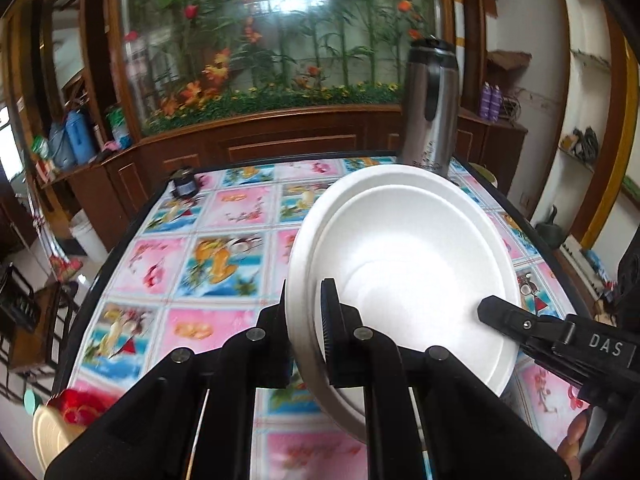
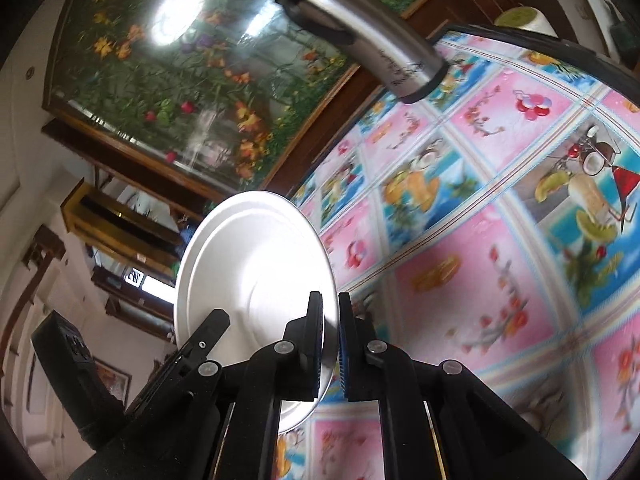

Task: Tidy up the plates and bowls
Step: 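Carry the white plate with the left tool to the red plate stack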

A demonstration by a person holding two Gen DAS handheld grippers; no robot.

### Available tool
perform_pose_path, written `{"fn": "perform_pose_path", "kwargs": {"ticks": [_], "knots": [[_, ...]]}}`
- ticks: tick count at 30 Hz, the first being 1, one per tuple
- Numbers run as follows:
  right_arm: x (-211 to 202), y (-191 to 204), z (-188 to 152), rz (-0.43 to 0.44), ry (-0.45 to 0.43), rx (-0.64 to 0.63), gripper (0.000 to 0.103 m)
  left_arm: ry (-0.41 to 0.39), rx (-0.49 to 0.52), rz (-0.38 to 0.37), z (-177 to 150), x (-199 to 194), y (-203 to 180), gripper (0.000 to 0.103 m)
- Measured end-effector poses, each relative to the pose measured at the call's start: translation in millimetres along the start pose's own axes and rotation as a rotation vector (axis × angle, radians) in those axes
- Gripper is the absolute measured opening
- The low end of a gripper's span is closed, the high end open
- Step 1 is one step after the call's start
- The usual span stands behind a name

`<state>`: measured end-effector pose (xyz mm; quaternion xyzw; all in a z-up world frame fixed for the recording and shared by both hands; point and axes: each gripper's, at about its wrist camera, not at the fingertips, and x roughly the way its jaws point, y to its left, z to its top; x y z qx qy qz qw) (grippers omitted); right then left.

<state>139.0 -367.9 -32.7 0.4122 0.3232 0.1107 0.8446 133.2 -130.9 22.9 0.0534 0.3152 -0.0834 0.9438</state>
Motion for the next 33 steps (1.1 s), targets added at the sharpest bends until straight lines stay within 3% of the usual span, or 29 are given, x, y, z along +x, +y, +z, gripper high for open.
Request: {"fn": "perform_pose_path", "kwargs": {"ticks": [15,25,33], "knots": [[3,138,-94,0.063,0.102,-0.248,0.007,-0.068,-0.175,0.095,-45,-98,133,0.009],[44,208,-174,0.125,0.293,-0.368,0.008,-0.032,-0.253,0.213,-89,-133,215,0.009],[69,234,-230,0.124,0.406,-0.447,0.009,0.005,-0.306,0.249,-126,-142,246,0.009]]}}
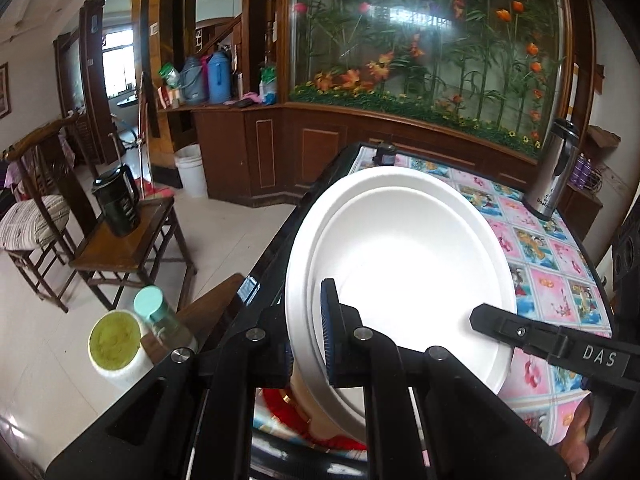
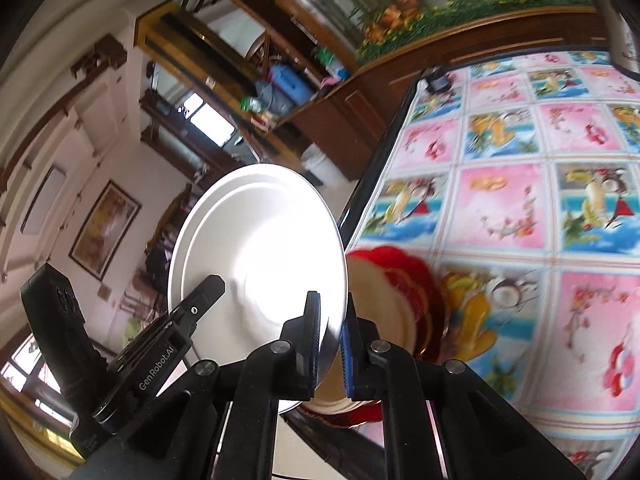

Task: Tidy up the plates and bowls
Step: 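Carry the white plate with the left tool to the red plate stack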

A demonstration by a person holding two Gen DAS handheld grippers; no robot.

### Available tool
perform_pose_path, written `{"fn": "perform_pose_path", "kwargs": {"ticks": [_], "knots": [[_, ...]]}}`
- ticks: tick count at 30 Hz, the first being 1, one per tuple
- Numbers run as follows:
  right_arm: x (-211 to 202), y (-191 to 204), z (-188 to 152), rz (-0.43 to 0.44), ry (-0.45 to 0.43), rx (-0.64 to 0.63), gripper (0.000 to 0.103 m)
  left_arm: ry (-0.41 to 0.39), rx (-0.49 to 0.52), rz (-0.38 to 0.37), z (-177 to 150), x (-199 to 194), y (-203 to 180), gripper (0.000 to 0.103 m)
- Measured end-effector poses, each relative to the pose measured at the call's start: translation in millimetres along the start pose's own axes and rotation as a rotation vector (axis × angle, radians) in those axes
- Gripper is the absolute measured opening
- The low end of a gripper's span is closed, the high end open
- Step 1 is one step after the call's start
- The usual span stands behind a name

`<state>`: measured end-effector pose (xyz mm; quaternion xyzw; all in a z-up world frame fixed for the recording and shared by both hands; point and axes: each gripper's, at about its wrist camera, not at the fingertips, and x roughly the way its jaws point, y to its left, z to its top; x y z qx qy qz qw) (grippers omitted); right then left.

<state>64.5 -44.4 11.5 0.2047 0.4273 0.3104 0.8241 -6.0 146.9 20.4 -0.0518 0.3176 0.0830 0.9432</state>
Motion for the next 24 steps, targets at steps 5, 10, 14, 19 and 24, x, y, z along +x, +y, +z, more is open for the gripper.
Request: {"fn": "perform_pose_path", "kwargs": {"ticks": [5,10,14,19,24], "knots": [[8,9,-11,-0.006,0.031,-0.032,0.009,0.037,-0.005,-0.005,-13,2,12,0.01],[21,7,-19,-0.061,0.075,-0.04,0.009,0.139,-0.028,-0.038,-20,28,18,0.01],[34,-5,-21,-0.071,0.117,0.005,0.009,0.186,-0.037,-0.054,-24,37,21,0.01],[46,-23,-21,-0.05,0.158,0.083,0.009,0.212,-0.031,-0.073,-26,41,19,0.01],[51,-27,-20,-0.063,0.175,0.101,0.009,0.232,-0.043,-0.092,-27,44,23,0.01]]}}
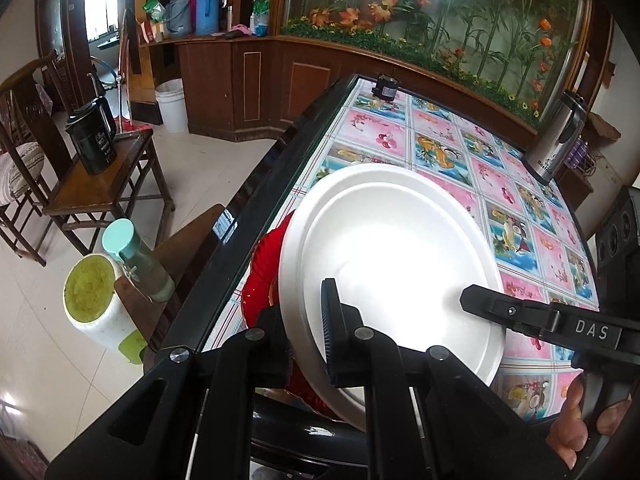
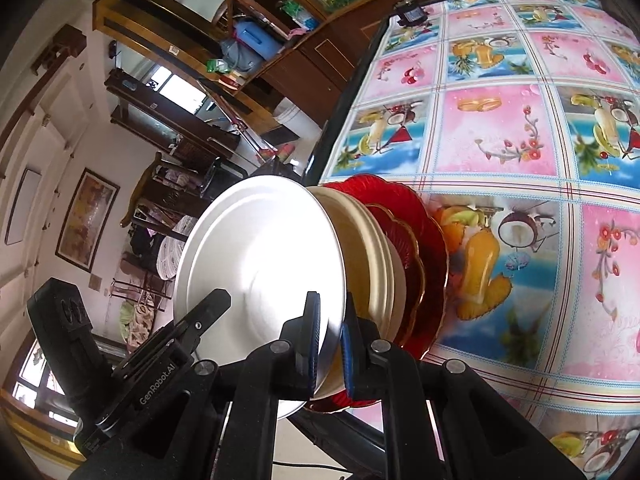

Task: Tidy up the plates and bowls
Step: 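Carry the white plate with the left tool to the red plate stack, then lower the white plate onto the stack and open the left tool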

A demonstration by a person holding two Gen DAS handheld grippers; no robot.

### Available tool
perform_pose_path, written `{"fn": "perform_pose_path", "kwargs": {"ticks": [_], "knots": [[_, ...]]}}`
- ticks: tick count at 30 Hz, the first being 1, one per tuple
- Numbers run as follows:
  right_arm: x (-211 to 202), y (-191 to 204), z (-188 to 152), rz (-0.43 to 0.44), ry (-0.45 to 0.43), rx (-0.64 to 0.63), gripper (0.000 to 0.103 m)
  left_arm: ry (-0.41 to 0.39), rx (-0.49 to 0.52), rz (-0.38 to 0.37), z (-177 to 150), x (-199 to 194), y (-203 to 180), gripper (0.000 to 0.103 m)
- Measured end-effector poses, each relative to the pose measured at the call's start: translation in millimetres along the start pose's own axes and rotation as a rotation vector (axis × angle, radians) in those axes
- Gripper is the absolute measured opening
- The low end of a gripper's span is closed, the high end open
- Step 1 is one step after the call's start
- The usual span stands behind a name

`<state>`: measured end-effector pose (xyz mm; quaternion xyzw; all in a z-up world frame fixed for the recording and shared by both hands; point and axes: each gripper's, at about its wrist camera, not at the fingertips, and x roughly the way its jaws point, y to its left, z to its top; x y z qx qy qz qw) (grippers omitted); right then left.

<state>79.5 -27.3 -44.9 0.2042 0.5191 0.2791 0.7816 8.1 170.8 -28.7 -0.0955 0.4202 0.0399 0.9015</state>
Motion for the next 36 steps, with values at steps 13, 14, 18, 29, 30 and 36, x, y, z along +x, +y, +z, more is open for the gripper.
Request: {"fn": "perform_pose_path", "kwargs": {"ticks": [13,14,18,29,30,36], "knots": [[9,-1,15,-0.041,0.022,0.016,0.008,0.058,-0.027,-0.052,2,4,7,0.022],[10,-1,17,-0.05,0.023,0.014,0.007,0.065,-0.026,-0.057,3,4,6,0.029],[12,-3,20,-0.066,0.022,0.025,0.007,0.092,-0.044,-0.071,5,6,11,0.062],[12,4,24,-0.11,0.0,-0.021,0.012,0.051,-0.018,-0.061,3,-25,27,0.073],[11,6,24,-0.119,0.002,-0.035,0.012,0.046,-0.019,-0.067,3,-27,29,0.073],[-6,15,22,-0.116,-0.047,-0.085,0.035,0.006,-0.002,-0.037,3,-37,31,0.073]]}}
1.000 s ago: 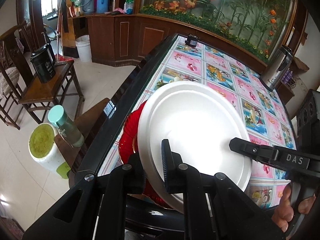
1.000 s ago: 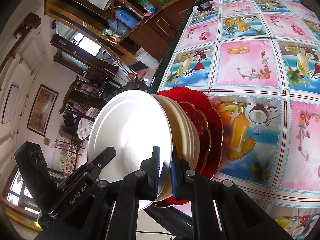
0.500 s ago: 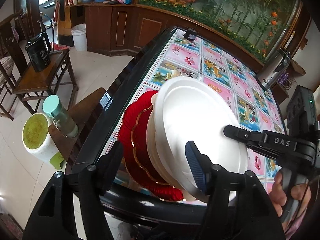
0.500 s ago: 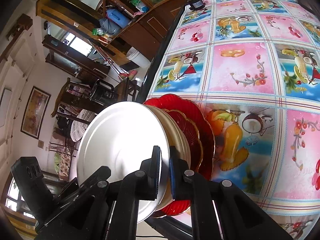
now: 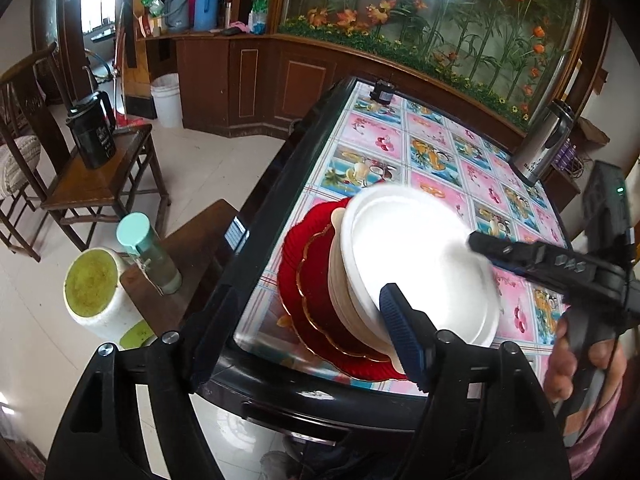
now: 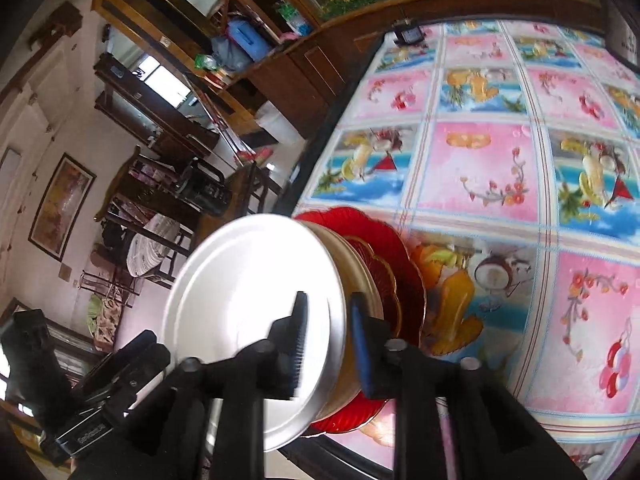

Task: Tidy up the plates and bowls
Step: 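Lower the white plate onto the stack and open the left tool, then lower the white bowl onto the white plate and open the right tool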

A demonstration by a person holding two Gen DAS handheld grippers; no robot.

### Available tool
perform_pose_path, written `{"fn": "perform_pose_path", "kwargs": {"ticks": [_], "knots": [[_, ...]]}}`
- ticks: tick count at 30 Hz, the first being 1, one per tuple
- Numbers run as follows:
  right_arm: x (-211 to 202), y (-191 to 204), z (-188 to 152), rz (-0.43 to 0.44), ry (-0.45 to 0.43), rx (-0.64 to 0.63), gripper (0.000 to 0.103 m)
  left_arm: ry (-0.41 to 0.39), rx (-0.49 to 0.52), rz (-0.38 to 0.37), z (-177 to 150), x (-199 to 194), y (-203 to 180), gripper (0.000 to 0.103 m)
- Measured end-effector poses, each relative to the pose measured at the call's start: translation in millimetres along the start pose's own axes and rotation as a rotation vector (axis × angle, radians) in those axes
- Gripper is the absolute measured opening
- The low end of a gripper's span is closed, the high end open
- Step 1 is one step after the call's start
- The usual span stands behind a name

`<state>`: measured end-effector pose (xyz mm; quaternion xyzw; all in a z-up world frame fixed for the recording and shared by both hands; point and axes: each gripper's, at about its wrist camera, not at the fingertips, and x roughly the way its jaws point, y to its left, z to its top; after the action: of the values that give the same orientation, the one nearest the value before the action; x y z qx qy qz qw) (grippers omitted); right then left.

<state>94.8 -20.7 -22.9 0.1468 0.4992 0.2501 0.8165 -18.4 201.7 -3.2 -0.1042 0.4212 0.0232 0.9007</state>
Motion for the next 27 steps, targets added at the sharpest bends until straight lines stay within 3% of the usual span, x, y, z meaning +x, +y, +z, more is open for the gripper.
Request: {"fn": "perform_pose_path", "kwargs": {"ticks": [1,2,7,10,16,27], "knots": [[-5,1,0,0.002,-0.014,-0.008,0.046,-0.011,0.004,0.01,0,-2,-1,0.073],[-10,0,1,0.008,-0.032,-0.012,0.048,-0.033,0.011,0.029,-1,-6,-3,0.073],[-38,-3,-5,0.068,-0.119,-0.055,0.049,-0.144,0.048,0.06,-9,-29,-17,0.074],[-57,-1,-21,0.066,-0.215,-0.137,0.052,-0.185,0.079,0.067,-24,-37,-32,0.082],[-82,7,-62,0.05,-0.333,-0.236,0.056,-0.187,0.131,0.114,-52,-42,-63,0.082],[-101,18,-125,0.085,-0.353,-0.264,0.056,-0.252,0.02,0.209,-93,-72,-69,0.082]]}}
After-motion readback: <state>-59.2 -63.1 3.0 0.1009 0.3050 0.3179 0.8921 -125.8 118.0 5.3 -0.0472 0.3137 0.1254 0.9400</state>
